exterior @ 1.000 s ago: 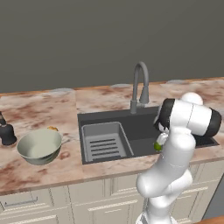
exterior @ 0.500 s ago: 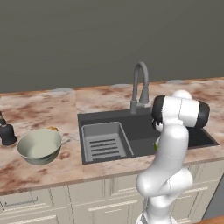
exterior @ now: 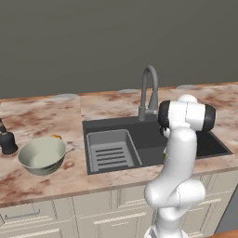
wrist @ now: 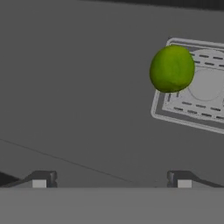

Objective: Pick the lime from the sink and place it in the bowl. Then pick the bowl and place it in the microwave. Then close the microwave door and press the start button.

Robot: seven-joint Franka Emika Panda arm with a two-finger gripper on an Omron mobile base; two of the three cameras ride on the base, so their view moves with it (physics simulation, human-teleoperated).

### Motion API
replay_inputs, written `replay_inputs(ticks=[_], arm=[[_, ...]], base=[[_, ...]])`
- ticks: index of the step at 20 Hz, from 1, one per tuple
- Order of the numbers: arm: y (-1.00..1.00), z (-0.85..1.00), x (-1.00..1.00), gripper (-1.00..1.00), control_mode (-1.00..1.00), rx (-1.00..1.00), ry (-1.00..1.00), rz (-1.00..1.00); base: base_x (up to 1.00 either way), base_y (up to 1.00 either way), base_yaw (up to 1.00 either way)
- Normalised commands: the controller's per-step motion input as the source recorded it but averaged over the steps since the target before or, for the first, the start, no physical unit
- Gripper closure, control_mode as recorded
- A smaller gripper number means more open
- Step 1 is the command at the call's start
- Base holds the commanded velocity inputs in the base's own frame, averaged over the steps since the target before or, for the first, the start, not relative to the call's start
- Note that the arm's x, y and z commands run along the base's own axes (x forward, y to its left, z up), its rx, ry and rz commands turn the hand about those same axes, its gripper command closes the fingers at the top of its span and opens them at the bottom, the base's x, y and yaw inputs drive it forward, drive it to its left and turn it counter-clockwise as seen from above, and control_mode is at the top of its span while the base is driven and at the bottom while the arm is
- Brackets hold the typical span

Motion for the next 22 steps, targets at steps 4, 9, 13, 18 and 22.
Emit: replay_inputs(ticks=[4,9,13,18,22], arm=[[0.0,-0.2,0.37,-1.0,-1.0,0.0,0.0,0.02],[0.0,-0.26,0.27,-1.0,-1.0,0.0,0.0,0.02],[-0.03,-0.25,0.28,-1.0,-1.0,0.0,0.0,0.02],[-0.07,-0.21,0.31,-1.0,-1.0,0.0,0.0,0.03],[-0.16,-0.06,0.17,-1.0,-1.0,0.0,0.0,0.02]], base=[[0.0,0.0,0.0],[0.0,0.0,0.0],[0.0,0.0,0.0],[0.0,0.0,0.0],[0.0,0.0,0.0]])
